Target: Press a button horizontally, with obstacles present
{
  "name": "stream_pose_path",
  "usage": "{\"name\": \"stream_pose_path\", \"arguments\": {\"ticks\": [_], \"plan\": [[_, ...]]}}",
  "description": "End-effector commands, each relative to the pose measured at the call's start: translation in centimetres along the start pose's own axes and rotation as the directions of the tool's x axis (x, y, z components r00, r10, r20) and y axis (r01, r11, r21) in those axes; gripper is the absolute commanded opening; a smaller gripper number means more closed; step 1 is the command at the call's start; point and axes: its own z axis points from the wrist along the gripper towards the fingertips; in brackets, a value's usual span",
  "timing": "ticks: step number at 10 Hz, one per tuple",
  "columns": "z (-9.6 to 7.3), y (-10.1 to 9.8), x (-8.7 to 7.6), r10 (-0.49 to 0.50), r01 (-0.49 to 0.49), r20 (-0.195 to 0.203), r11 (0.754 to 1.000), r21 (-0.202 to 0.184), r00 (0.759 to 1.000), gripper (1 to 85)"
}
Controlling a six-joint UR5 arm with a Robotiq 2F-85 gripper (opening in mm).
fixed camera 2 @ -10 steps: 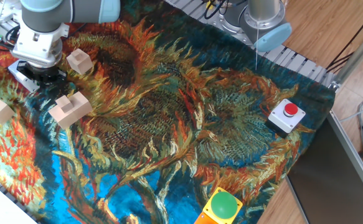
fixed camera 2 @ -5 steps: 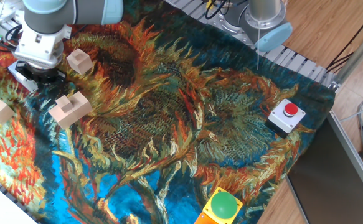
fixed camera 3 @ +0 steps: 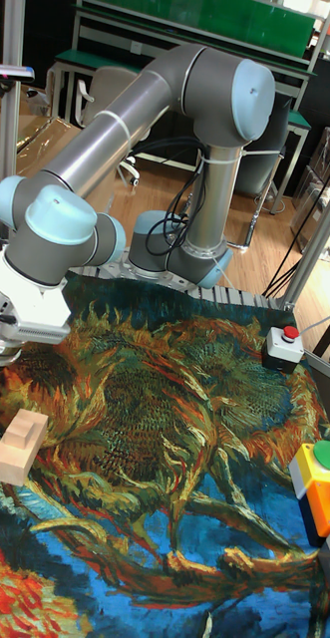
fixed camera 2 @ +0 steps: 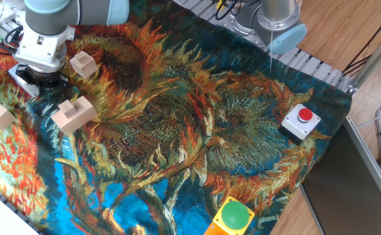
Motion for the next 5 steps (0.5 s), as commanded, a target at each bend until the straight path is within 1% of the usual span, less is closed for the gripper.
{"name": "stream_pose_path", "arguments": {"ticks": [1,3,4,5], "plan": [[0.3,-0.6,0.6,0.001,-0.001,0.003,1.000,0.000,1.000,8.7],[0.4,-1.0,1.6,-0.007,0.007,-0.013,1.000,0.008,1.000,8.7],[0.2,-1.0,1.7,-0.008,0.008,-0.018,1.000,0.012,1.000,8.7],[0.0,-0.5,1.4,-0.003,0.003,-0.014,1.000,0.009,1.000,8.7]]}}
